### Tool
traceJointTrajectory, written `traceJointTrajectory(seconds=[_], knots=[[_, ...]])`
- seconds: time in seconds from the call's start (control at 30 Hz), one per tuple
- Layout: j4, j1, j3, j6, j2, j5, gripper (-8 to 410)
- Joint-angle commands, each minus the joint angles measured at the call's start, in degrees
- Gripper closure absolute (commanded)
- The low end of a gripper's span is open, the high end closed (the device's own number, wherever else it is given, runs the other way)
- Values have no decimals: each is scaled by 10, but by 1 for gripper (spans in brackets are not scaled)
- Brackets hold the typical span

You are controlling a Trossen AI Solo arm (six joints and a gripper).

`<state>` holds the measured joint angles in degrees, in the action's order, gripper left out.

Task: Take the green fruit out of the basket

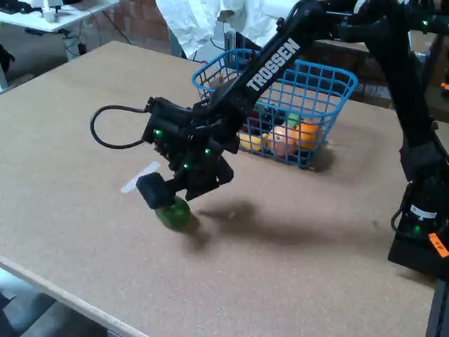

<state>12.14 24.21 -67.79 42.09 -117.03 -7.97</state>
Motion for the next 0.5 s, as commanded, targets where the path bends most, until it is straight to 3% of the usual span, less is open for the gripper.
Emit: traceJointTrajectory(seconds=[0.0,0.47], knots=[[3,0,0,-3,0,-6,87],[1,0,-5,-19,42,-32,87]])
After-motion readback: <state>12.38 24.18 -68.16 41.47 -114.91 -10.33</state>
